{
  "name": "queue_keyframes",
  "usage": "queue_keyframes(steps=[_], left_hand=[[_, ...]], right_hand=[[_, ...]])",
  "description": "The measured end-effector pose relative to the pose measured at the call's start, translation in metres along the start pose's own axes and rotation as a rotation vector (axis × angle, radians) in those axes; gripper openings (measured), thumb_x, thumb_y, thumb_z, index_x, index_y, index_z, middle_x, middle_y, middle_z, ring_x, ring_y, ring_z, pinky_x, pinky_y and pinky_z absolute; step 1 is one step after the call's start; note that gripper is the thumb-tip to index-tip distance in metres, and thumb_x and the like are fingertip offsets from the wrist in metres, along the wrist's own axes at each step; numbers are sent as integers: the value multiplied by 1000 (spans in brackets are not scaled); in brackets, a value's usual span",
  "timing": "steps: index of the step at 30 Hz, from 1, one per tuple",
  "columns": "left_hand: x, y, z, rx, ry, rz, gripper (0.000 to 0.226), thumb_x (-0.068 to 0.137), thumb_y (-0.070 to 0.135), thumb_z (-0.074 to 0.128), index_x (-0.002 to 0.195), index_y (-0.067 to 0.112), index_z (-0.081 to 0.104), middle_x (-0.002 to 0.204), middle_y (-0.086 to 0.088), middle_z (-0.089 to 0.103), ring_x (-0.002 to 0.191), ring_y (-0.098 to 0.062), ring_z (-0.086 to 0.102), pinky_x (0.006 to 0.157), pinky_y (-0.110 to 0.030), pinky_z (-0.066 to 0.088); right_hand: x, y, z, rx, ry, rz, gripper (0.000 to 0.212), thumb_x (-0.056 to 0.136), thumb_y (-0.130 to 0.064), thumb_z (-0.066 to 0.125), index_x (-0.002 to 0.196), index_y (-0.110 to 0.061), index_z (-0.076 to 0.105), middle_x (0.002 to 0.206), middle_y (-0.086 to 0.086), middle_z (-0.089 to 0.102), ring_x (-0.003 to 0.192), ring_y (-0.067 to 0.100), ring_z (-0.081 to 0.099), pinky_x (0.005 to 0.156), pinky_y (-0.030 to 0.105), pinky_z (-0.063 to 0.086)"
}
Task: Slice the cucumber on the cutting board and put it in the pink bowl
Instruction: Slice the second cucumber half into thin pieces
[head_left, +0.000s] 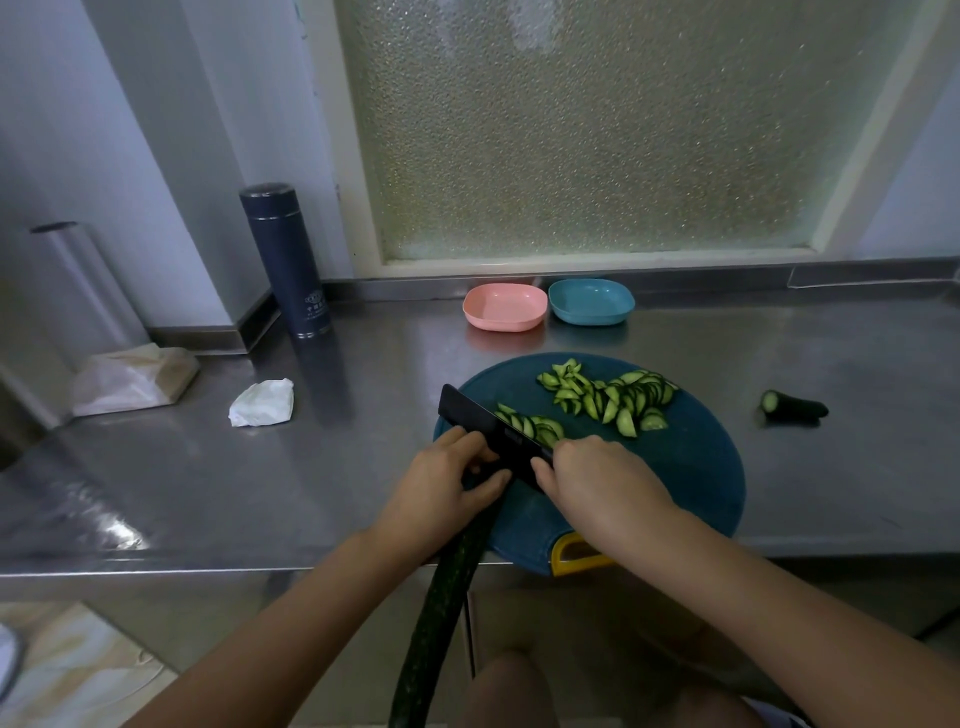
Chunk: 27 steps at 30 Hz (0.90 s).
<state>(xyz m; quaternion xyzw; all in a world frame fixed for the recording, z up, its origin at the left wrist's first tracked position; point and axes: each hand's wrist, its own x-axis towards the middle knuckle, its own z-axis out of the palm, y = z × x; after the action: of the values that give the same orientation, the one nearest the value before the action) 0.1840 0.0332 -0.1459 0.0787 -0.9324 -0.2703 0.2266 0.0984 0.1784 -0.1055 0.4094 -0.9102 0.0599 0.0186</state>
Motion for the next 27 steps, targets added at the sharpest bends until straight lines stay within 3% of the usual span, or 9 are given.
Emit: queue_keyframes(steps=[5, 27], left_hand=[[1, -1, 1, -4, 7, 7, 14, 84, 28, 65, 88, 16, 59, 80, 20, 43, 74, 3, 49, 64, -5, 37], [0, -4, 3, 4, 9, -5, 15, 84, 28, 66, 89, 15, 60, 84, 12, 49, 77, -4, 52, 64, -8, 39]], right_hand=[[-4, 7, -5, 18, -12, 28, 45, 102, -40, 31, 98, -10, 64, 95, 8, 66, 88, 26, 62, 66, 33, 42], [-8, 0, -7, -18, 13, -30, 44, 102, -40, 30, 100, -10, 62, 94, 7, 66, 88, 25, 61, 63, 32, 38]])
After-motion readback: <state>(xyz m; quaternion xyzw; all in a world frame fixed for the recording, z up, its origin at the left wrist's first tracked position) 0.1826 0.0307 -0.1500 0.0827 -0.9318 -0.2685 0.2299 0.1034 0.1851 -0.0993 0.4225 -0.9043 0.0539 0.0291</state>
